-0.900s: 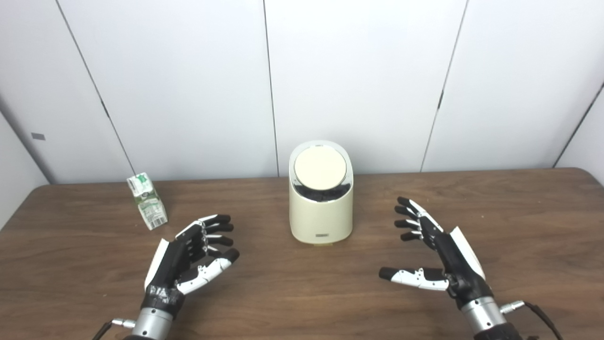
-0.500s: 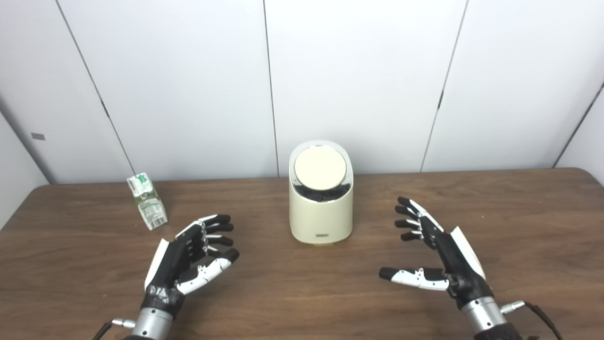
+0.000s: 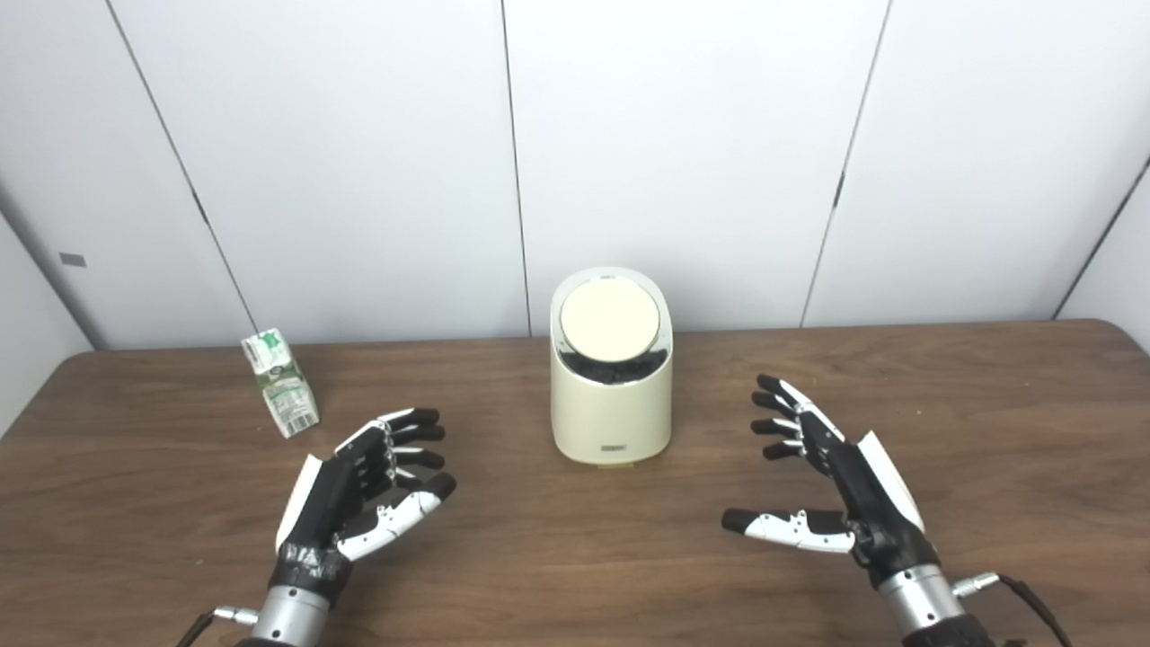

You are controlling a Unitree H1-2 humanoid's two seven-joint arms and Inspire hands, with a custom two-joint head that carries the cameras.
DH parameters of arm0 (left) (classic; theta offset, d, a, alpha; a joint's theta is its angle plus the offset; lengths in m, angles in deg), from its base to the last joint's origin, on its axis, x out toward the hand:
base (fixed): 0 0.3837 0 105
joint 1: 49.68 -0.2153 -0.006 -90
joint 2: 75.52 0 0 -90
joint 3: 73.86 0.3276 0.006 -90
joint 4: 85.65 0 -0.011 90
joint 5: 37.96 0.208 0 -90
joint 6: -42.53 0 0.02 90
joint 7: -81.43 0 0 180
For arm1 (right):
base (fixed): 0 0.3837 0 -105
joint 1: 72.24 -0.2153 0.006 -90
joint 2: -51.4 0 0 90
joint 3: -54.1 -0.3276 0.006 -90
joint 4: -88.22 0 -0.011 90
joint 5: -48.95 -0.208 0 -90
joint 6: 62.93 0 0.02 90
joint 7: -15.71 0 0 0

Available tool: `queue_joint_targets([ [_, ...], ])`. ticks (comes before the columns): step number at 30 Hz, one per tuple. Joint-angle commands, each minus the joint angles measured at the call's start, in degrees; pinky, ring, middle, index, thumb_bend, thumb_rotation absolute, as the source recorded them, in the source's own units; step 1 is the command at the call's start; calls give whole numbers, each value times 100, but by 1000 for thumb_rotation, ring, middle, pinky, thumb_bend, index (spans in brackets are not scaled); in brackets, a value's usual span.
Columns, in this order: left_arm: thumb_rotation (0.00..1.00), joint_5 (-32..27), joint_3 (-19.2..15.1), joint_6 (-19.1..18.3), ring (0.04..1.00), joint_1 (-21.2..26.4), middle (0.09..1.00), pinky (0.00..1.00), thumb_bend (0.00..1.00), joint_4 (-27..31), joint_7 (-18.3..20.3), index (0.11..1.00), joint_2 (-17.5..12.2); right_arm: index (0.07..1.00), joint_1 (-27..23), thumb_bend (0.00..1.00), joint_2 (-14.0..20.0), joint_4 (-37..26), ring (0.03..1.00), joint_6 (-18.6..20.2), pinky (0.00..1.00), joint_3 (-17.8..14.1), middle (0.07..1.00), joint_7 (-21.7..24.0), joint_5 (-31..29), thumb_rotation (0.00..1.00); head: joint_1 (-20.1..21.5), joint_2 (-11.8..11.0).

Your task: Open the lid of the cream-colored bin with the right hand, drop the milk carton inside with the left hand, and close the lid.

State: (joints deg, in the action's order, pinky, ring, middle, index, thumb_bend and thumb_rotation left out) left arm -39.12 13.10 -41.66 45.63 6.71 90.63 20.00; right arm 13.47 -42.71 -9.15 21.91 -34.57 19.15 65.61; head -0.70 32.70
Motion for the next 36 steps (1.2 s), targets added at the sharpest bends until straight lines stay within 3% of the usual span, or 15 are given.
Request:
queue_joint_targets([
  [1,277,-43,4,247,635,201,730,469,688,46,-35,775,-37,898,-151,787,23,-102,784,-261,675,-8,866,-121,7,337,-1,3],
  [6,276,-22,1,319,629,210,723,469,687,-51,-65,774,-24,902,-206,779,-16,-75,798,-294,686,-4,875,-154,-72,364,110,-142],
  [12,273,-46,6,413,631,226,720,471,686,-172,-59,773,-14,900,-526,751,102,-30,808,-416,686,-21,891,-90,-204,279,134,-261],
  [14,266,-50,16,468,633,232,723,476,679,-217,-44,775,-21,892,-644,747,80,-52,811,-275,705,-61,886,-38,-368,277,139,-297],
  [15,265,-44,20,491,633,227,723,477,677,-227,-39,775,-27,891,-713,747,17,-134,814,-5,713,-112,886,-16,-493,274,139,-297],
  [17,263,-41,24,511,636,225,726,483,675,-243,-40,777,-27,896,-865,769,-87,-191,824,374,734,-199,886,-51,-612,349,136,-322],
  [20,261,-28,31,522,638,226,728,488,672,-257,-49,777,-20,899,-1106,784,-157,-135,819,616,722,-270,884,-129,-617,404,139,-344],
  [24,256,-18,33,529,636,225,725,487,673,-254,-67,774,-5,913,-1494,748,-184,-189,848,1026,751,-317,903,2,-929,375,107,-350],
  [30,248,-41,38,536,634,223,726,484,666,-262,-63,775,12,912,-1991,793,-193,-107,844,1370,739,-247,903,12,-916,366,99,-339],
  [33,248,-47,37,515,633,212,722,483,681,-248,-66,776,26,902,-2181,791,-225,-10,854,1402,714,-215,926,-3,-921,311,99,-339],
  [36,251,-30,34,551,636,212,726,484,676,-275,-61,780,21,880,-2394,783,-266,112,847,1442,711,-139,880,-90,-764,279,56,-368],
])
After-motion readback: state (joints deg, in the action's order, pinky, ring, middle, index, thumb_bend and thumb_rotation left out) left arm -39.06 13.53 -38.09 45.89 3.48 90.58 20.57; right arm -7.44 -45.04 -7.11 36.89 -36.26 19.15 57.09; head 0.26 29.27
